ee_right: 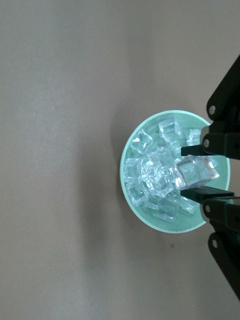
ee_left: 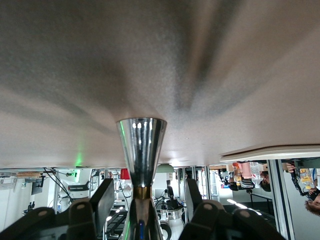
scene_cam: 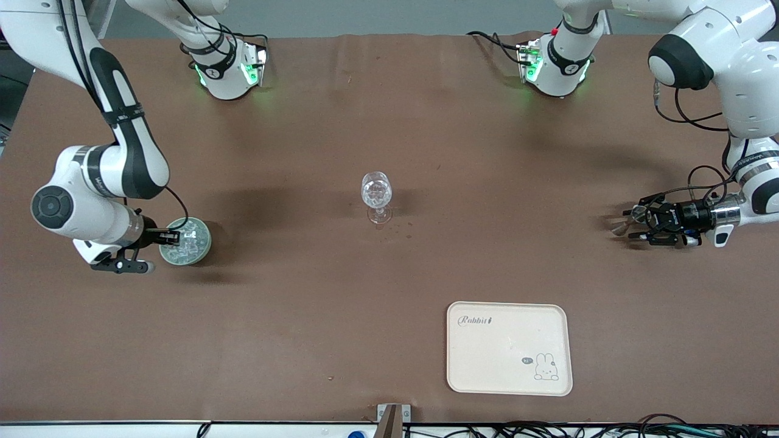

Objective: Pour wine and add ice with both arms
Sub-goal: 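Lift the ice cube with the right gripper while the left gripper lifts the jigger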

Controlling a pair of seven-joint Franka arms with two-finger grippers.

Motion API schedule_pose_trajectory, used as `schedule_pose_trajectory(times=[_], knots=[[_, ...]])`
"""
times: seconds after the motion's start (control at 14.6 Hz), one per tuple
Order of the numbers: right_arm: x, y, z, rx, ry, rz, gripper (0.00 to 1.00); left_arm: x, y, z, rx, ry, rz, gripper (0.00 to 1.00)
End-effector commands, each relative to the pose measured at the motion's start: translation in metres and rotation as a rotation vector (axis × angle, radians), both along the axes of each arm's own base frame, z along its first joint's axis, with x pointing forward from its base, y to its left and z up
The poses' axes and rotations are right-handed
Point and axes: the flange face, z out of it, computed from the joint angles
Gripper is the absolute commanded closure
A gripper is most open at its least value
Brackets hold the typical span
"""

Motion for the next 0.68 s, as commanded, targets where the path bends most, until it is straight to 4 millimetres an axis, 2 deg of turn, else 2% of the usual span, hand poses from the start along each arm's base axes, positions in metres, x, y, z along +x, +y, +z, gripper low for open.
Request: schedule_pose_trajectory(times=[0.0,0.27,0.34,0.48,0.62], knots=[[0.007,0.0,0.044,-0.001,0.001,-0.021,0.99,-0.001,-0.001,0.0,-0.025,0.007,0.015,0.41],[0.018,-0.004,0.135,-0.006,-0.036,-0.046,0.99,-0.003,-0.002,0.001,-0.048,-0.002,0.036,0.91],[0.019,-0.004,0.155,-0.003,-0.046,-0.049,0.99,-0.003,-0.001,0.003,-0.052,0.002,0.04,0.99],[0.017,-0.005,0.198,0.011,-0.08,-0.063,0.99,-0.009,0.005,0.005,-0.068,0.023,0.063,1.0],[0.005,-0.004,0.24,0.014,-0.12,-0.086,0.99,-0.007,0.004,0.011,-0.083,0.058,0.075,1.0]])
